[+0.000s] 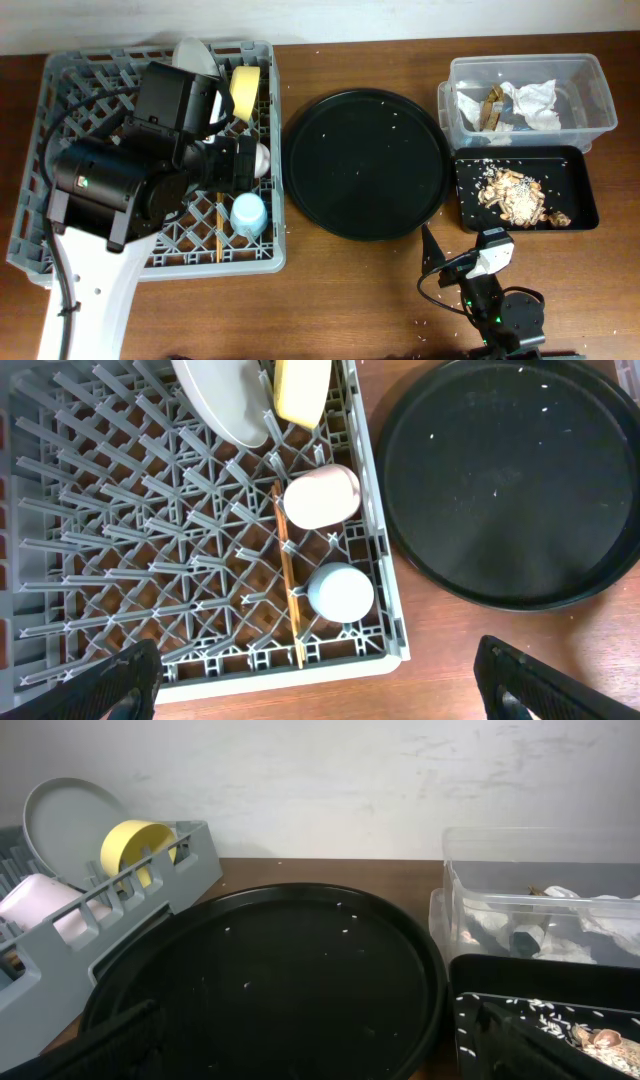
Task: Sort waste into correct bins and load items into the dishwasher rack
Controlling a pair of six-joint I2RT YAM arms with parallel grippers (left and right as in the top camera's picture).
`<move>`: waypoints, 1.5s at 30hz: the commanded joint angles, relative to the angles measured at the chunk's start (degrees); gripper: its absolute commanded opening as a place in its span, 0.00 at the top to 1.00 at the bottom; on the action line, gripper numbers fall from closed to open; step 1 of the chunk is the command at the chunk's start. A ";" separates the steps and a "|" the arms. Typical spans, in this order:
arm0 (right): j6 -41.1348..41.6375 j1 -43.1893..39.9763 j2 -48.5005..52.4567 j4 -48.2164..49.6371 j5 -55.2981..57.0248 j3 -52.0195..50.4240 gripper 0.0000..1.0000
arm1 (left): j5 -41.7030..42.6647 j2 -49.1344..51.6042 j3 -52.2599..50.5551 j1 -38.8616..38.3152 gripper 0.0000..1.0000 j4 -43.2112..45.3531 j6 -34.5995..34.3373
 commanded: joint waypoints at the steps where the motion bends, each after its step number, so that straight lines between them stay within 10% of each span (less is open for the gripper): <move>1: 0.02 0.52 -0.63 -0.07 0.90 -0.50 0.02 | -0.63 -0.02 0.59 -0.02 0.01 0.09 0.72; 19: 0.02 0.52 -0.63 -0.07 0.90 -0.50 0.02 | -6.25 -4.98 -3.69 0.13 0.01 1.36 0.74; 34: 0.02 0.52 -0.63 -0.04 0.90 -0.50 0.02 | -0.55 -57.05 -75.84 19.26 0.01 58.58 5.03; 45: 0.02 0.52 -0.63 -0.07 0.90 -0.50 0.01 | 7.48 -82.60 -106.01 23.89 0.01 82.53 12.85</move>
